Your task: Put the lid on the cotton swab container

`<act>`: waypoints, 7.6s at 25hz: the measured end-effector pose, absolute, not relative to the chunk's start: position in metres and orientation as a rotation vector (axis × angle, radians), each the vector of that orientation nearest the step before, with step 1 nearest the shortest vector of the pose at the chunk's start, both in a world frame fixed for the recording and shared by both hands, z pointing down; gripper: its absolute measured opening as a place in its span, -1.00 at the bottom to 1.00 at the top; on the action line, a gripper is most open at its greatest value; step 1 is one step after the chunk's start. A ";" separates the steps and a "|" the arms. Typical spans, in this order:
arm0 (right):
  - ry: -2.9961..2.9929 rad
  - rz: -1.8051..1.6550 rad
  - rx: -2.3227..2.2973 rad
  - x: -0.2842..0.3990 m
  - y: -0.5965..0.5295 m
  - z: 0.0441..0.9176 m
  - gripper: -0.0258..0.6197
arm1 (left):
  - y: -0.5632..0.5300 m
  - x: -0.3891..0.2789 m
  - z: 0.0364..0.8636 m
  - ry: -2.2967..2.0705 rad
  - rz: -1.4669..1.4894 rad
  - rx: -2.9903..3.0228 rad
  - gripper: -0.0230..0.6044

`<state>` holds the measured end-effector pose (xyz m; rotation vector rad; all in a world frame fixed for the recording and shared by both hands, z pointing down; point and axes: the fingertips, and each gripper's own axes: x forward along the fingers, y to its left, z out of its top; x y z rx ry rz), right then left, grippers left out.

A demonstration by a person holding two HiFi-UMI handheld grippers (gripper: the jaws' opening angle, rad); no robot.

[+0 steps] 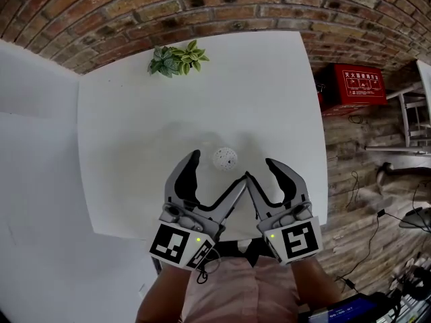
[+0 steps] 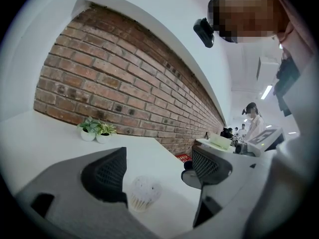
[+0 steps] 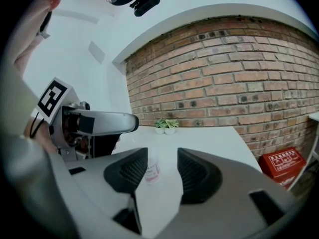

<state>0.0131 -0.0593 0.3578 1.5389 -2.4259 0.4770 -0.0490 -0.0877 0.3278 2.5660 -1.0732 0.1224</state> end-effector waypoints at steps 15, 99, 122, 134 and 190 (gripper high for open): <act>-2.394 0.473 1.529 0.019 -0.054 0.370 -0.33 | -0.104 -0.092 0.346 -1.215 0.089 2.452 0.44; -2.348 0.608 1.351 -0.006 -0.056 0.429 -0.33 | -0.097 -0.079 0.362 -0.996 -0.148 2.250 0.60; -2.361 0.482 1.135 -0.030 -0.064 0.438 -0.35 | -0.082 -0.064 0.352 -0.912 -0.078 2.288 0.58; -2.380 0.447 1.079 -0.043 -0.063 0.440 -0.35 | -0.080 -0.060 0.340 -0.853 -0.066 2.323 0.58; -2.546 0.536 1.229 0.013 -0.104 0.380 -0.19 | -0.057 -0.025 0.362 -0.650 0.117 2.453 0.50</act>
